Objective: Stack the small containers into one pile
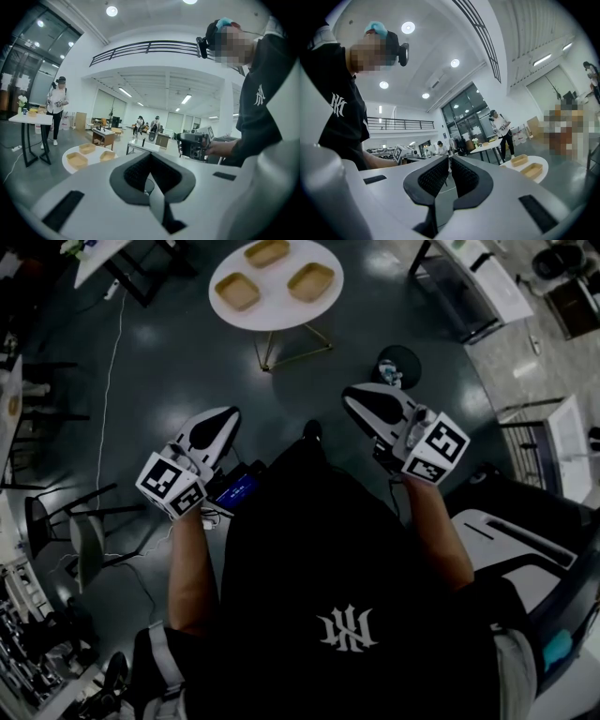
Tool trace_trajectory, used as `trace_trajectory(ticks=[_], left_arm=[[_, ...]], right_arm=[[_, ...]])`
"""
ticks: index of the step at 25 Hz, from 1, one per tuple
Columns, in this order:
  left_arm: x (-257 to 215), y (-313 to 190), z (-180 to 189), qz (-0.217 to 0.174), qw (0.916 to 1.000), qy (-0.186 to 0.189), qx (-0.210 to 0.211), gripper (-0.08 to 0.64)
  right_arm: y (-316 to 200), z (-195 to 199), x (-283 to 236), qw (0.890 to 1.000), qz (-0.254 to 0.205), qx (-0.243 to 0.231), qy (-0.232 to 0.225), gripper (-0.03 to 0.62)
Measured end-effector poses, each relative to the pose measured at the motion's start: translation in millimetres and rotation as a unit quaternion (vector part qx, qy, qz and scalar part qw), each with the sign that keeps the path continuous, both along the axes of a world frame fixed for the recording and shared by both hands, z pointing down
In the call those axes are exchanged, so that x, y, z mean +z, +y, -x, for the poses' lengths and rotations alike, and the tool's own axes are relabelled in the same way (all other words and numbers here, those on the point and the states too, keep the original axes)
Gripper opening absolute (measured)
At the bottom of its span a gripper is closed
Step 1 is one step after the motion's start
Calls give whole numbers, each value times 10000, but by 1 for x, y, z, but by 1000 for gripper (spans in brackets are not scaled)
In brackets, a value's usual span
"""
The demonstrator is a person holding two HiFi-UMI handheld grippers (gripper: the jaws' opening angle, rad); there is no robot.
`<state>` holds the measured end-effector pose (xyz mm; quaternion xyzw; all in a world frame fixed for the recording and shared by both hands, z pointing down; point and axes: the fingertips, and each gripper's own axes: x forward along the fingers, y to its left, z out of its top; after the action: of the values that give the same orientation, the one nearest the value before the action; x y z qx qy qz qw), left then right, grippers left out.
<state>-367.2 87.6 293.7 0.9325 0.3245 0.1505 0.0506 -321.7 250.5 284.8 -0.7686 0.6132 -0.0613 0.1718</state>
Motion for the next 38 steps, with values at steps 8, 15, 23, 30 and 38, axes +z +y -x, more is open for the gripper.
trace_trajectory(ticks=[8,15,23,30,38], left_arm=[[12,14,-33,216,9997,14,136,2],[18,17,-85,385,9992,-64,74,2],[5,0,-163,492,9988,-50,23,2],[-19,9,-235,586,9980,126,194,2],[0,7,-290,1005,9948,-179,34,2]], right_arm=[[10,-26,19,9996,161,89,-199,48],[5,-80,20,9991,364,-87,-177,48],[-31,-158,13,9978,552,-355,-92,48],[-42,-228,6,9959,798,-428,-52,48],[-54,-286,17,9931,1067,-473,-142,48]])
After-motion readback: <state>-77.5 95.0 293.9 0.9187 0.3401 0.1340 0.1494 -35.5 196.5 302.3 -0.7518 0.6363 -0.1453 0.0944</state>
